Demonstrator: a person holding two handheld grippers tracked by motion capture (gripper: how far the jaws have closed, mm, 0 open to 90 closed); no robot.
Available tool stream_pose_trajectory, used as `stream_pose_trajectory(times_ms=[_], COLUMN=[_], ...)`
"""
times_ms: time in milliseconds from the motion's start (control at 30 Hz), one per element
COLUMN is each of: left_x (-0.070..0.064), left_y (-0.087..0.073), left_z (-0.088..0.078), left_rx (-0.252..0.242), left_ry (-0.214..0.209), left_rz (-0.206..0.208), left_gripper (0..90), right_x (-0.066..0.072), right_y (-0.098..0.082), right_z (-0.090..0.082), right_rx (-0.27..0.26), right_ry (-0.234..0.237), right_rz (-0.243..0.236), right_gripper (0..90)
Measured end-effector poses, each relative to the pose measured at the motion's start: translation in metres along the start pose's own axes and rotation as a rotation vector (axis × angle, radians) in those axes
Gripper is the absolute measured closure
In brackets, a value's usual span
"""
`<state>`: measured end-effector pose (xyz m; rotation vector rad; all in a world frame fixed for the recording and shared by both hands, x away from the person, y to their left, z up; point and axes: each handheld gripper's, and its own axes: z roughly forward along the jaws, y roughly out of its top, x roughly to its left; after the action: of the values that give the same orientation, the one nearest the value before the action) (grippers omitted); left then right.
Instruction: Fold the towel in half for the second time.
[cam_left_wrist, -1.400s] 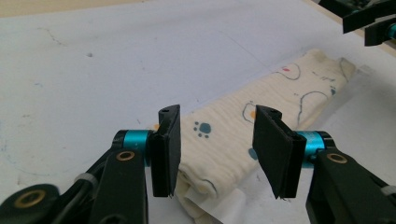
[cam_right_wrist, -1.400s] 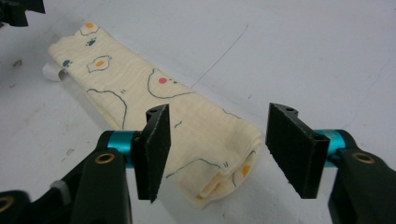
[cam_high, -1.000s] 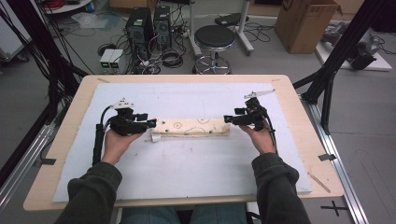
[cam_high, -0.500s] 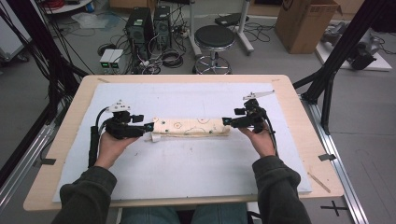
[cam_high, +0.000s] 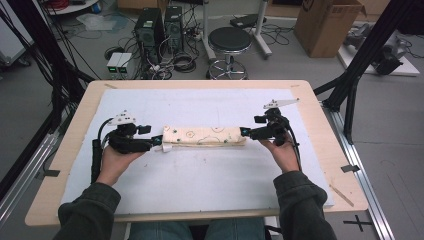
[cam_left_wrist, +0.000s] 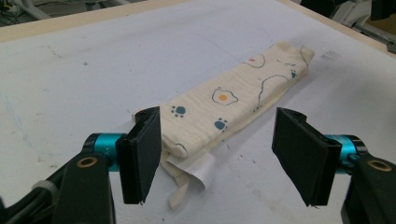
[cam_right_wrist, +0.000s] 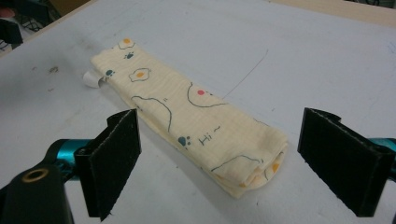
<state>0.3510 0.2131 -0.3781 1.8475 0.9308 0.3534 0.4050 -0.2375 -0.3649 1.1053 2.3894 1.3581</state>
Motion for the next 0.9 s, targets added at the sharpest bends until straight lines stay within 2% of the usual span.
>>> stream_pose_trajectory(times_ms=[400,467,633,900], left_x=[-0.005,-0.006,-0.008,-0.011], left_y=[-0.005,-0.006,-0.007,-0.017], left_z=[-0.012,-0.013,-0.016,-0.020], left_rx=[-0.009,-0.008,-0.011,-0.007], left_ry=[-0.002,-0.001,-0.001,0.006], left_rz=[0.012,0.011,0.027,0.027], left_gripper=[32.5,32.2,31.7,31.5], right_x=[0.007,0.007,0.004,0.007], right_y=[-0.002,-0.007,-0.018,-0.028], right_z=[-0.006,-0.007,-0.007,-0.011], right_rx=[-0.001,-0.016,-0.007,-0.005], right_ry=[-0.001,-0.012,-0.008,-0.003], right_rz=[-0.016,-0.022,-0.012,-0.011], right_gripper=[12.5,12.4,12.4,12.4])
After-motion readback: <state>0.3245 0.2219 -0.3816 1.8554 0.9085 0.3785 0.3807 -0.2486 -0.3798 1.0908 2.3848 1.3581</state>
